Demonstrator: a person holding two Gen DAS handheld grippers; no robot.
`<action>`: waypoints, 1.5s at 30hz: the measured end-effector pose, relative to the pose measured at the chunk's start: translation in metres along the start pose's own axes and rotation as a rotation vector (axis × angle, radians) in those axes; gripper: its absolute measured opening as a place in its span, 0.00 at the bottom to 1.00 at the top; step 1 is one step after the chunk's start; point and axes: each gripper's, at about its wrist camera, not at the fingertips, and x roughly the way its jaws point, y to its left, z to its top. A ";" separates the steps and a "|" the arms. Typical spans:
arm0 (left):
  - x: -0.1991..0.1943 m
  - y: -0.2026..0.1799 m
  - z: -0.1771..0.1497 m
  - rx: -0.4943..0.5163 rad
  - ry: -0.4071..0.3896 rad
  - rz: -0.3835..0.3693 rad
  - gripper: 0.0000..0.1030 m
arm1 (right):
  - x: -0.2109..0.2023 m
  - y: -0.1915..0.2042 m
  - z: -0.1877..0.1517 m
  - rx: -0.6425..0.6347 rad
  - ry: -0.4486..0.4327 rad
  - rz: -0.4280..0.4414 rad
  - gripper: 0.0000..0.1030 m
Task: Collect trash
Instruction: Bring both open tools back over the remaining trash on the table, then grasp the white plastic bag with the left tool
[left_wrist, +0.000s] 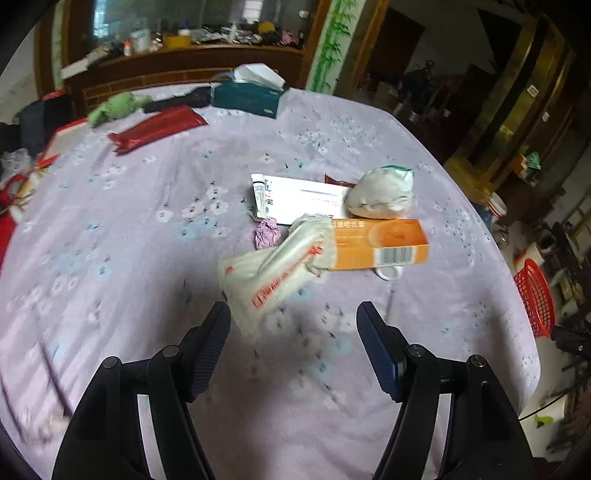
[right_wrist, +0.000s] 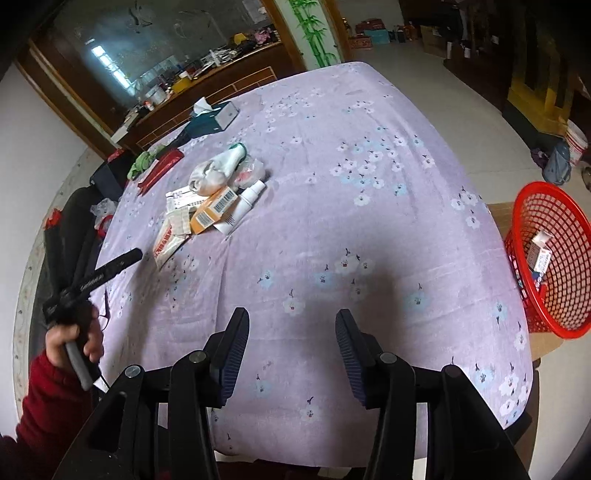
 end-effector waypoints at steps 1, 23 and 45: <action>0.008 0.007 0.004 -0.004 0.004 -0.006 0.67 | 0.000 -0.001 -0.002 0.009 0.000 -0.008 0.51; 0.047 -0.021 -0.001 0.179 0.128 -0.220 0.72 | 0.020 0.010 -0.002 0.081 0.028 -0.059 0.51; 0.029 -0.031 -0.035 0.086 0.030 -0.007 0.31 | 0.089 0.085 0.093 -0.137 0.019 0.116 0.51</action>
